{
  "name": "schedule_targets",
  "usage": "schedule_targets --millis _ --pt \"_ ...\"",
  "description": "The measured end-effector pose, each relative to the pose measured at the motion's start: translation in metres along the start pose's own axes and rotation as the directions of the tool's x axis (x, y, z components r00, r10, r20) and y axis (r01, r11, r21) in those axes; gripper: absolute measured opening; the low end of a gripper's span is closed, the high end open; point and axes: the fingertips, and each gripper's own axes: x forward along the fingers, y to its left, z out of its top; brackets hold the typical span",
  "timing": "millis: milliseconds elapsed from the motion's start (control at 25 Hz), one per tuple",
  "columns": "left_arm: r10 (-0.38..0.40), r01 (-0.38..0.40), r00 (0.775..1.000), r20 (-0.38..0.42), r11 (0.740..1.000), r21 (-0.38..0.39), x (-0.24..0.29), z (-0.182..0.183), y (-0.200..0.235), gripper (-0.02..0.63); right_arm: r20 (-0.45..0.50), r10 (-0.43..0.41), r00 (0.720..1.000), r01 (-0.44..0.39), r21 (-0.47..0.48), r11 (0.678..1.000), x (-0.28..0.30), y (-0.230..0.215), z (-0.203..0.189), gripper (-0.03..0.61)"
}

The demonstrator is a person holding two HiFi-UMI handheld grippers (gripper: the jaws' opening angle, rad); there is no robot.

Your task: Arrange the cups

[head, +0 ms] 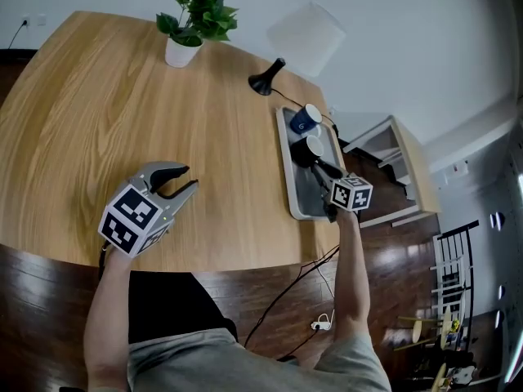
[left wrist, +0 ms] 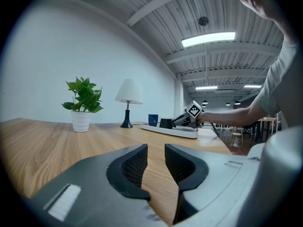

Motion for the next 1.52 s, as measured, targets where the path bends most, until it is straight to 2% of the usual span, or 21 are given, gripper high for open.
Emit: schedule_targets --millis 80,120,240,320,400,480,520,600,640,800,880,1000,1120,1240,1520 --pt "0.001 -0.001 1.000 -0.002 1.000 0.001 0.001 -0.001 -0.001 0.124 -0.024 -0.043 0.999 0.043 0.005 0.999 -0.006 -0.007 -0.002 0.189" --pt "0.001 -0.001 1.000 -0.002 1.000 0.001 0.002 -0.001 -0.001 0.124 -0.036 -0.055 0.998 0.055 0.015 0.998 -0.011 -0.009 -0.003 0.213" --pt "0.003 -0.003 1.000 -0.003 1.000 0.001 0.002 0.000 -0.001 0.124 -0.039 -0.117 0.992 0.117 0.005 0.993 -0.033 -0.011 0.005 0.201" --pt "0.003 -0.003 1.000 -0.003 1.000 0.005 0.003 0.001 -0.001 0.124 0.073 -0.124 0.990 0.126 -0.027 0.992 -0.052 0.013 0.033 0.159" --pt "0.002 -0.002 1.000 0.000 1.000 0.009 0.004 0.000 -0.001 0.124 0.254 -0.016 0.967 0.035 -0.073 0.997 -0.065 0.071 0.073 0.156" --pt "0.002 -0.002 1.000 0.005 1.000 0.010 0.005 -0.001 0.000 0.124 0.388 0.158 0.908 -0.118 -0.125 0.985 -0.068 0.146 0.103 0.156" --pt "0.001 -0.001 1.000 0.007 1.000 0.009 0.006 -0.002 -0.001 0.124 0.423 0.240 0.874 -0.197 -0.143 0.970 -0.063 0.182 0.109 0.156" --pt "-0.002 0.002 1.000 0.010 1.000 0.004 0.007 -0.004 -0.002 0.124 0.439 0.367 0.820 -0.327 -0.167 0.930 -0.045 0.243 0.110 0.155" --pt "-0.004 0.004 1.000 0.013 1.000 0.001 0.008 -0.004 -0.003 0.124 0.432 0.411 0.803 -0.373 -0.173 0.912 -0.034 0.268 0.108 0.155" --pt "-0.007 0.007 1.000 0.018 1.000 -0.010 0.009 -0.001 -0.005 0.124 0.414 0.506 0.757 -0.482 -0.169 0.860 0.000 0.333 0.114 0.153" --pt "-0.001 0.001 1.000 0.015 1.000 -0.011 0.006 -0.002 -0.004 0.124 0.412 0.521 0.747 -0.508 -0.151 0.848 0.012 0.351 0.117 0.133" --pt "0.046 -0.046 0.999 0.017 0.999 -0.020 -0.003 -0.004 0.003 0.124 0.400 0.526 0.751 -0.529 -0.114 0.841 0.026 0.363 0.115 0.115" --pt "0.086 -0.085 0.996 0.022 0.996 -0.024 -0.013 -0.005 0.014 0.124 0.401 0.533 0.745 -0.536 -0.115 0.836 0.032 0.370 0.118 0.115" --pt "0.096 -0.096 0.995 0.020 0.995 -0.022 -0.015 -0.005 0.018 0.123 0.405 0.544 0.735 -0.546 -0.123 0.829 0.037 0.380 0.123 0.115" --pt "0.100 -0.099 0.995 0.012 0.995 -0.025 -0.017 -0.002 0.017 0.117 0.406 0.540 0.737 -0.546 -0.111 0.830 0.036 0.382 0.125 0.114"
